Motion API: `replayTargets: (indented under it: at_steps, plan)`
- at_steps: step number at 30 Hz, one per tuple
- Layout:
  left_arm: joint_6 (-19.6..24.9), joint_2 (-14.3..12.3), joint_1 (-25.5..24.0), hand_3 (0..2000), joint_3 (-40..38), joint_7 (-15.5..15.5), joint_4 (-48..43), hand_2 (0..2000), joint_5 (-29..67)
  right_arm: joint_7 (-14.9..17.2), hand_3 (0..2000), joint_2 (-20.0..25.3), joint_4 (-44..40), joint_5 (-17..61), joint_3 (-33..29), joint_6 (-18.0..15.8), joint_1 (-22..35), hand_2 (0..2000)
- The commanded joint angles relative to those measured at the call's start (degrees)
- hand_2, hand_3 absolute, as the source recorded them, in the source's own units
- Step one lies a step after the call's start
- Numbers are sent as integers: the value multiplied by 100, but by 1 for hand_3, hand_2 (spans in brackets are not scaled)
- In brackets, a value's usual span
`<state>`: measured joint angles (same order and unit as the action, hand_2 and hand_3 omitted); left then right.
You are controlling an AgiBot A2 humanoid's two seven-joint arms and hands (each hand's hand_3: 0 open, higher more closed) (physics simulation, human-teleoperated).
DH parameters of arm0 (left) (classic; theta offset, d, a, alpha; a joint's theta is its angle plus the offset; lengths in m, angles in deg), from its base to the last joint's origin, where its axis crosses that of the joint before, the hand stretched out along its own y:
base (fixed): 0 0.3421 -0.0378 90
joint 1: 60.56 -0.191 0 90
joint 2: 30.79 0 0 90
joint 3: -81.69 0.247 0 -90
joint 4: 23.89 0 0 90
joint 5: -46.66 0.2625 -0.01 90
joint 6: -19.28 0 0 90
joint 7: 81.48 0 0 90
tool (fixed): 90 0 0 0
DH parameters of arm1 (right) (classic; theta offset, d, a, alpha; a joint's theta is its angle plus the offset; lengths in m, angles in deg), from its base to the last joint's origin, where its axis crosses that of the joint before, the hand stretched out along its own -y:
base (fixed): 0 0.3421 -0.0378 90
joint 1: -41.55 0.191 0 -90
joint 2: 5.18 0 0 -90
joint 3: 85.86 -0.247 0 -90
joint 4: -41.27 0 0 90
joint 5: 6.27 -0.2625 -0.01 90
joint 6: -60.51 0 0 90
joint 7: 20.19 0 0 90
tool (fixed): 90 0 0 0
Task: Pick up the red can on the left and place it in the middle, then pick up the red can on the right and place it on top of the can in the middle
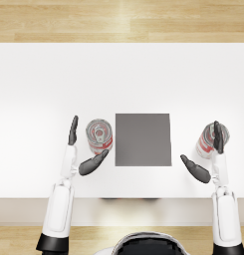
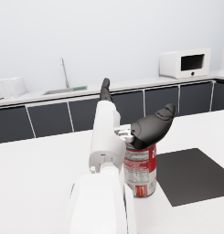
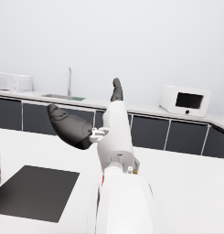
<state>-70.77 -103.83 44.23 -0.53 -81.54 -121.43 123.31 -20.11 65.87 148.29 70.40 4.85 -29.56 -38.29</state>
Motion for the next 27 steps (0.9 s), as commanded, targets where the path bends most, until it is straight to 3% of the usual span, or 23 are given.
replayTargets:
  at_steps: [1,11,27]
  plan:
    - [2,-58,128,0,-1,2,212,0,68,-2,0,13,9,68,-644,2,-64,0]
    - [5,-249,288,0,244,5,1354,0,232,-7,0,112,-862,231,-801,7,-156,0]
    - [5,-546,539,0,511,5,2626,0,237,-8,0,293,-2518,238,-423,73,157,0]
